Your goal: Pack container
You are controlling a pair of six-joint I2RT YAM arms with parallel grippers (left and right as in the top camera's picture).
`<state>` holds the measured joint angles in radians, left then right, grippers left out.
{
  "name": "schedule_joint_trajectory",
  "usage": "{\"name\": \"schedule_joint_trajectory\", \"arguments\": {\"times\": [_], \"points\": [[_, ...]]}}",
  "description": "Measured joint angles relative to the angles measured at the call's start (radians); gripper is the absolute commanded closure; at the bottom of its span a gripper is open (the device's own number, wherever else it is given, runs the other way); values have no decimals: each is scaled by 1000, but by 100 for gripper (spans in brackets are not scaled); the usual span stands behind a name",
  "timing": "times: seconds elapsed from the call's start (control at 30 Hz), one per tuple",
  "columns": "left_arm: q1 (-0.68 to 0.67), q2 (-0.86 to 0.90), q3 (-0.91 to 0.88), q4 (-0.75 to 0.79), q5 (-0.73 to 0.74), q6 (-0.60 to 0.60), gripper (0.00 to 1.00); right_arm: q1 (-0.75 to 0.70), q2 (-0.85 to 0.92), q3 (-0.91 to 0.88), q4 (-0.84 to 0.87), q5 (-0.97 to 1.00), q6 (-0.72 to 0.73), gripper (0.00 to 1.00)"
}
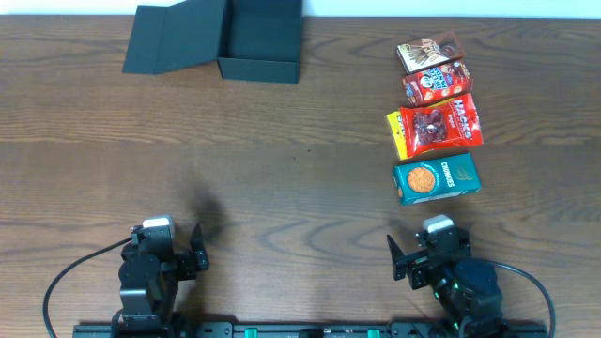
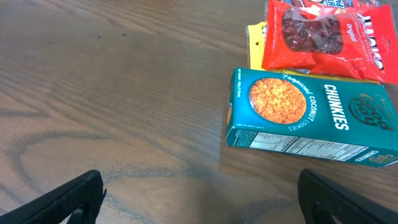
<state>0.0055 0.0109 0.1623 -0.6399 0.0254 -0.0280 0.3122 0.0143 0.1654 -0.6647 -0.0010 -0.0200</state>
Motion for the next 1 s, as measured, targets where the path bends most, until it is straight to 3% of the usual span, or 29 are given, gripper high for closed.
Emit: {"name": "schedule_joint_trajectory", "arguments": {"times": [0.87,1.0], "points": [[0,0,0,3,-6,-1,5,0,0,0,0,0,0,1],[0,0,0,11,13,-56,5,0,0,0,0,0,0,1]]}}
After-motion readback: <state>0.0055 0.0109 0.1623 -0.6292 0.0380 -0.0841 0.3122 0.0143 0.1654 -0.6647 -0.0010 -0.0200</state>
